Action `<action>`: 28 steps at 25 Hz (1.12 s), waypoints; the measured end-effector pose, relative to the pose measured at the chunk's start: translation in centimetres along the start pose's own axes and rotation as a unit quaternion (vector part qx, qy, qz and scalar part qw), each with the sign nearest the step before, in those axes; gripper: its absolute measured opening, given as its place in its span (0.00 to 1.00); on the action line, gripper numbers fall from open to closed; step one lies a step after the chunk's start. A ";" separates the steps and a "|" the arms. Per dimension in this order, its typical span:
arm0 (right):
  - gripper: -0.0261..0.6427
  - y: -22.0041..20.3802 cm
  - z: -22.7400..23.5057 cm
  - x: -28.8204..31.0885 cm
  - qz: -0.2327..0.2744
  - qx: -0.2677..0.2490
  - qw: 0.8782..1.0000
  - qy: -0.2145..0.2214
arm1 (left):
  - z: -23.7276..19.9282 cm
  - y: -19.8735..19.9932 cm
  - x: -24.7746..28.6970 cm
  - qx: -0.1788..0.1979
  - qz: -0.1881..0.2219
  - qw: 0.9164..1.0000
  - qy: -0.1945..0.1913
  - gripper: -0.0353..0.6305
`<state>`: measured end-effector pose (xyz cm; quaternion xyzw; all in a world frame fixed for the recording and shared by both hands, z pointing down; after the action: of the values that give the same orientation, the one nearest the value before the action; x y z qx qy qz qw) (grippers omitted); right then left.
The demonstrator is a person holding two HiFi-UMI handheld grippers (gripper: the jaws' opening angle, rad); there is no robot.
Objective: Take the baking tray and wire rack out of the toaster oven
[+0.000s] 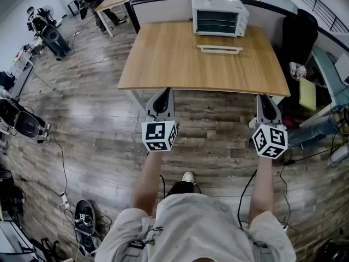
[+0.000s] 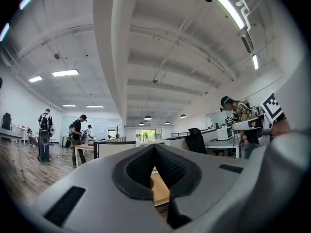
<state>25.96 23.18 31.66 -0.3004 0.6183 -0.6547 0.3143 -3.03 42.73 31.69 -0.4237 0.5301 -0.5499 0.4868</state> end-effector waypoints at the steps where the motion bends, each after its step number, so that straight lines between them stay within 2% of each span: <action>1: 0.23 -0.1 -0.3 0.3 -0.002 0.000 1.000 0.003 | -0.2 -0.1 0.1 0.001 -0.001 1.000 0.000 0.07; 3: 0.29 -0.4 -0.9 0.9 -0.005 -0.003 1.000 0.005 | -0.7 -0.4 0.3 0.001 -0.002 1.000 0.001 0.07; 11: 0.39 -0.9 -3.6 4.1 -0.016 -0.010 1.000 0.011 | -4.2 -1.2 1.5 0.000 -0.002 1.000 0.003 0.07; 21: 0.40 -1.2 -6.4 7.1 -0.023 -0.020 1.000 0.007 | -9.1 -1.6 3.6 -0.002 0.008 1.000 -0.001 0.07; 28: 0.40 -1.9 -6.6 8.7 -0.025 -0.018 1.000 0.007 | -11.0 -2.2 4.9 -0.022 0.014 1.000 0.007 0.08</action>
<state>15.28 20.53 33.21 -0.3169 0.6244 -0.6532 0.2881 -14.83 39.74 32.78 -0.4230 0.5518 -0.5342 0.4809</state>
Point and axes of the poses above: the fingertips, and each gripper's own axes: x forward along the fingers, z to its right, y out of its top, the point moved 7 cm from there along -x, backward along the fingers, and after that the axes turned 9 degrees about -y, right-handed, at the moved point
